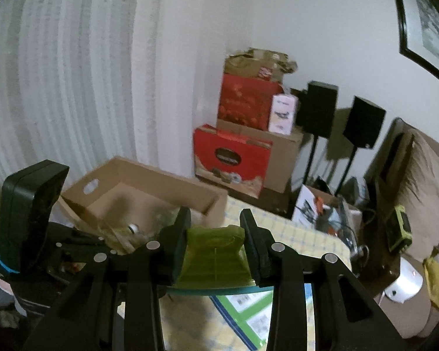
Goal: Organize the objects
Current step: 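Lift the squeegee and carry it over the cardboard box with the right gripper, then lower the squeegee into the box and open the right gripper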
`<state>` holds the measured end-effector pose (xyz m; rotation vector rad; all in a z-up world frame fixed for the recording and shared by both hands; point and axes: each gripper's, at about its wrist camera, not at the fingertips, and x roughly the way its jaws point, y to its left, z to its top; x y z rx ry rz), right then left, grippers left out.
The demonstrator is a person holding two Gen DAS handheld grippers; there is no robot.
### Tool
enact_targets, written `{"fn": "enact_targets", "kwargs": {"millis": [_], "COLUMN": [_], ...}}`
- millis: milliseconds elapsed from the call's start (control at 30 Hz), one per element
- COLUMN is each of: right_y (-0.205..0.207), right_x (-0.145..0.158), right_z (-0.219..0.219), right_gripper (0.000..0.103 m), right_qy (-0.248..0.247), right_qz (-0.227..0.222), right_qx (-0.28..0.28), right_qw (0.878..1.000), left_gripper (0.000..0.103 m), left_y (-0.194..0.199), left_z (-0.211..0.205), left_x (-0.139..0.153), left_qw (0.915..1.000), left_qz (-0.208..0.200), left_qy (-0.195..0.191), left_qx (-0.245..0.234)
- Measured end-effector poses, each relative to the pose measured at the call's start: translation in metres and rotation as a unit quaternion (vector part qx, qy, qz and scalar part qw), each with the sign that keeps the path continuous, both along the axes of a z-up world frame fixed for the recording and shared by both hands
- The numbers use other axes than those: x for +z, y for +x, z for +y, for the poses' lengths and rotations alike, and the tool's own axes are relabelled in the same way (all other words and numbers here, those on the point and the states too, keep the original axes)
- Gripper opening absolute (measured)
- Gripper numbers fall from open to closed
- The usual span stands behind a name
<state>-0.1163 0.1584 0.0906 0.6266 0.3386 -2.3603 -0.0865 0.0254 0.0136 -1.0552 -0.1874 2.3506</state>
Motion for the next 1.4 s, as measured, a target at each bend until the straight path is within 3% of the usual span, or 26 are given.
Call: {"fn": "enact_targets", "kwargs": {"millis": [367,433,600,733,833,1000,1167,1400], "right_y": [-0.010,-0.012,-0.018,-0.029,-0.043,-0.073,-0.110,-0.130], "right_x": [0.016,0.014,0.008,-0.005,-0.020,-0.051,-0.076,-0.092], "right_z": [-0.107,-0.127,-0.168,-0.198,-0.216,-0.233,-0.235,-0.238], "right_gripper": [0.035,0.035,0.035,0.035,0.035,0.035,0.035,0.035], "right_qy": [0.022,0.026,0.036,0.045,0.050,0.054,0.043,0.042], "right_qz": [0.006,0.004,0.002,-0.003,-0.015,-0.039,-0.076,-0.072], "right_qx": [0.067,0.076,0.094,0.096,0.089,0.051,-0.022,-0.074], "right_qw": [0.998,0.997,0.995,0.994,0.995,0.996,0.996,0.994], "left_gripper": [0.031,0.041,0.051,0.073,0.081,0.085,0.085,0.085], "left_y": [-0.011,-0.017,-0.025,-0.032,-0.037,-0.042,-0.045,-0.046], "left_z": [-0.100,-0.120,-0.159,-0.196,-0.221,-0.256,-0.253,-0.234], "left_x": [0.012,0.010,0.001,-0.010,-0.019,-0.030,-0.039,-0.047], "left_qw": [0.9984,0.9968,0.9938,0.9873,0.9817,0.9713,0.9689,0.9697], "left_qz": [-0.001,-0.004,-0.008,-0.003,-0.003,-0.018,-0.021,-0.044], "left_qy": [-0.005,-0.008,-0.014,-0.018,0.001,0.043,0.017,0.002], "left_qx": [0.057,0.079,0.110,0.158,0.190,0.233,0.246,0.240]}}
